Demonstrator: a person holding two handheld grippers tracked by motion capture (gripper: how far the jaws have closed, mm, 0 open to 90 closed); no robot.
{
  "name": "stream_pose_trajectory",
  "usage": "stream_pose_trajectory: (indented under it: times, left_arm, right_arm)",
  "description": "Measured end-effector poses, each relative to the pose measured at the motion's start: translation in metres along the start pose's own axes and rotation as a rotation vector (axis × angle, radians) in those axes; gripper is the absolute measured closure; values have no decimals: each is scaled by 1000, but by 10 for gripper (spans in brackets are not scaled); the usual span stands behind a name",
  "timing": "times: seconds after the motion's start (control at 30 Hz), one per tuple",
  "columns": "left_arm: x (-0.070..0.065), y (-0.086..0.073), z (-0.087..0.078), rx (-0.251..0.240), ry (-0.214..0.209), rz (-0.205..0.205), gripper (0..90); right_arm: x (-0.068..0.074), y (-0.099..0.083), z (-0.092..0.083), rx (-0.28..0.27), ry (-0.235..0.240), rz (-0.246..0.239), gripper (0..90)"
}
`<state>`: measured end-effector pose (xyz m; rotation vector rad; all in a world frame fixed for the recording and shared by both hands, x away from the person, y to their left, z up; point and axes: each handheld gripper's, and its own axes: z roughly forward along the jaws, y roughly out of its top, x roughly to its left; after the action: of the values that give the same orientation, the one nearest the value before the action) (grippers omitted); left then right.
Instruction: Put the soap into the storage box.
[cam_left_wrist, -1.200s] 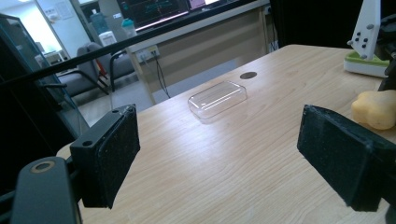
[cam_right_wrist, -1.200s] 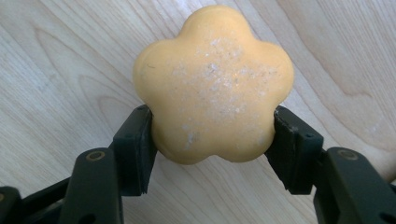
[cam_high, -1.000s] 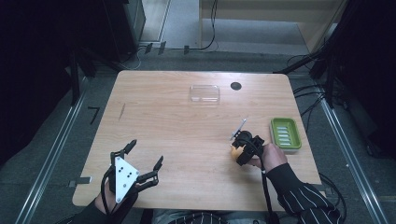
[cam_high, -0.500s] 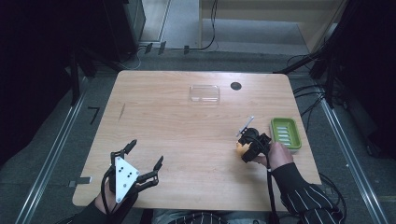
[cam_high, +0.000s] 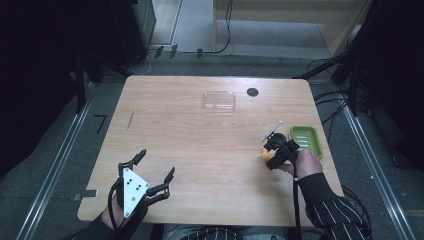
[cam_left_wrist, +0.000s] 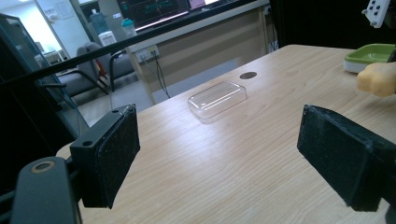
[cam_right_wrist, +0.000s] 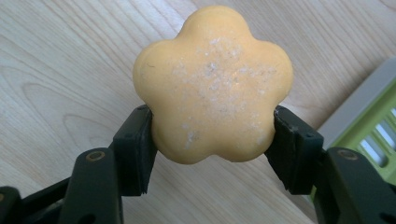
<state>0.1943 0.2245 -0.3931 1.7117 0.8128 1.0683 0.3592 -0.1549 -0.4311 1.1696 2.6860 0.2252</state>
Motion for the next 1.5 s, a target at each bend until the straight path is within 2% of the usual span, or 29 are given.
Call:
stream_pose_trajectory:
  times: [0.83, 0.9, 1.5]
  left_arm:
    - [0, 0, 0, 0, 0, 0, 135]
    - [0, 0, 0, 1, 1, 0, 135]
    - [0, 0, 0, 0, 0, 2, 135]
  right_arm:
    - [-34, -12, -13, -25, -37, 80, 398]
    - [-39, -15, -15, -27, -40, 98, 398]
    - [-66, -24, -16, -38, -68, 166, 398]
